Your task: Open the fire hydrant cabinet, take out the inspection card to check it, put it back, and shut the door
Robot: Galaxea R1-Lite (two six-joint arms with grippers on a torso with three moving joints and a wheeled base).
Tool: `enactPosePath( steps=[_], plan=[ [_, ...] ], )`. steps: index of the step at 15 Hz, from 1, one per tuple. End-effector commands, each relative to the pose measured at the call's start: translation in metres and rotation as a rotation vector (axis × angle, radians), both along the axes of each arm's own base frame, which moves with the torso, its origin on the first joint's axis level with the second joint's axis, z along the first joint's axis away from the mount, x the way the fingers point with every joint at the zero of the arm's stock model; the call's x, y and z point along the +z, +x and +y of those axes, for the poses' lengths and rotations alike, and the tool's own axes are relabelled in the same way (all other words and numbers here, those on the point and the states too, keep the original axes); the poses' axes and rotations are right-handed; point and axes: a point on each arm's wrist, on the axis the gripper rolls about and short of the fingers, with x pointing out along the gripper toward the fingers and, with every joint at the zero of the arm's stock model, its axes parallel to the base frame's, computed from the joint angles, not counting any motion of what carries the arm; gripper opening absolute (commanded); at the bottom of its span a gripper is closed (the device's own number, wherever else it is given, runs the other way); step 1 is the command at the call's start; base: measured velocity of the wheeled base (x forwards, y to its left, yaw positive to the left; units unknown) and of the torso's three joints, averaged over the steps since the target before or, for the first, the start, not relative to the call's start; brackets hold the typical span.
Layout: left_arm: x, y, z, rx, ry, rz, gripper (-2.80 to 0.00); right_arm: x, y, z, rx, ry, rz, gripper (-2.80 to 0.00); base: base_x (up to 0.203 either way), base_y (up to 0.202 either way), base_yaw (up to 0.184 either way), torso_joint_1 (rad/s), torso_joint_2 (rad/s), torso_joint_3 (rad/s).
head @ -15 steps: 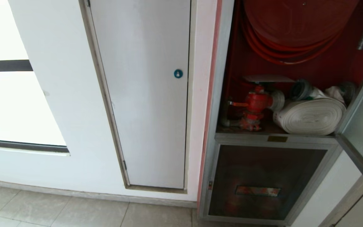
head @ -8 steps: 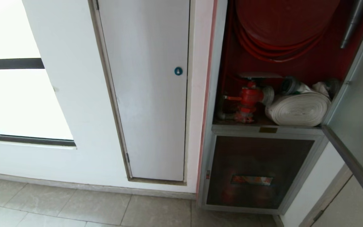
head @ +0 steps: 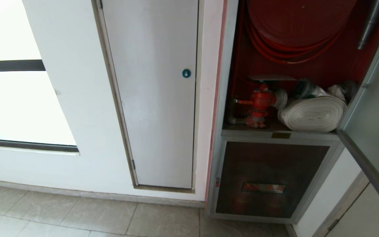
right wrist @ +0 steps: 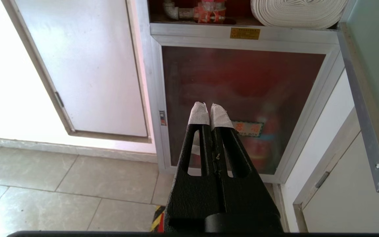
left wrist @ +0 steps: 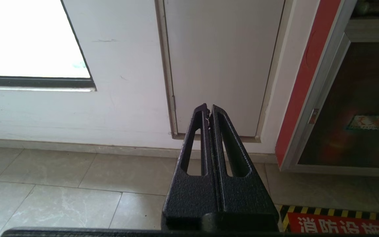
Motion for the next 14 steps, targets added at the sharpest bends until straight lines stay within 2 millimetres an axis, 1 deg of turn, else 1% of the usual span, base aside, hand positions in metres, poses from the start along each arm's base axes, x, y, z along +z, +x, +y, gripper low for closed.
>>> enactPosePath(
  steps=[1, 2, 3, 5, 7, 10, 11, 12, 14],
  plan=[
    [-0.002, 0.0, 0.0, 0.0, 0.0, 0.006, -2.8, 0.003, -0.001, 0.0, 0.0, 0.0, -0.013, -2.8, 0.0, 0.0, 0.0, 0.0, 0.0, 0.0],
    [-0.002, 0.001, 0.0, 0.0, 0.0, 0.008, -2.8, 0.008, -0.003, 0.0, 0.0, 0.001, -0.031, -2.8, 0.0, 0.0, 0.0, 0.0, 0.0, 0.0],
    [-0.002, 0.001, 0.0, 0.0, 0.0, 0.007, -2.8, 0.018, -0.006, 0.0, 0.0, 0.002, -0.06, -2.8, 0.0, 0.0, 0.0, 0.0, 0.0, 0.0],
    [-0.002, 0.001, 0.0, 0.0, 0.0, 0.007, -2.8, 0.045, -0.009, 0.0, -0.003, 0.003, -0.084, -2.8, 0.0, 0.0, 0.0, 0.0, 0.0, 0.0],
    [-0.002, 0.001, 0.0, 0.0, 0.0, 0.007, -2.8, 0.072, -0.005, -0.001, -0.036, 0.003, -0.068, -2.8, 0.0, 0.0, 0.0, 0.0, 0.0, 0.0],
    [-0.002, 0.001, 0.0, 0.0, 0.0, 0.006, -2.8, 0.11, 0.011, -0.004, -0.21, -0.008, -0.026, -2.8, 0.0, 0.0, 0.0, 0.0, 0.0, 0.0],
    [-0.002, 0.001, 0.0, 0.0, 0.0, 0.008, -2.8, 0.122, 0.013, -0.006, -0.268, -0.013, -0.036, -2.8, 0.0, 0.0, 0.0, 0.0, 0.0, 0.0],
    [-0.002, 0.001, 0.0, 0.0, 0.0, 0.007, -2.8, 0.131, 0.014, -0.007, -0.321, -0.023, -0.046, -2.8, 0.0, 0.0, 0.0, 0.0, 0.0, 0.0],
    [-0.002, 0.001, 0.0, 0.0, 0.0, 0.007, -2.8, 0.143, 0.023, -0.009, -0.412, -0.039, -0.046, -2.8, 0.0, 0.0, 0.0, 0.0, 0.0, 0.0]
  ],
)
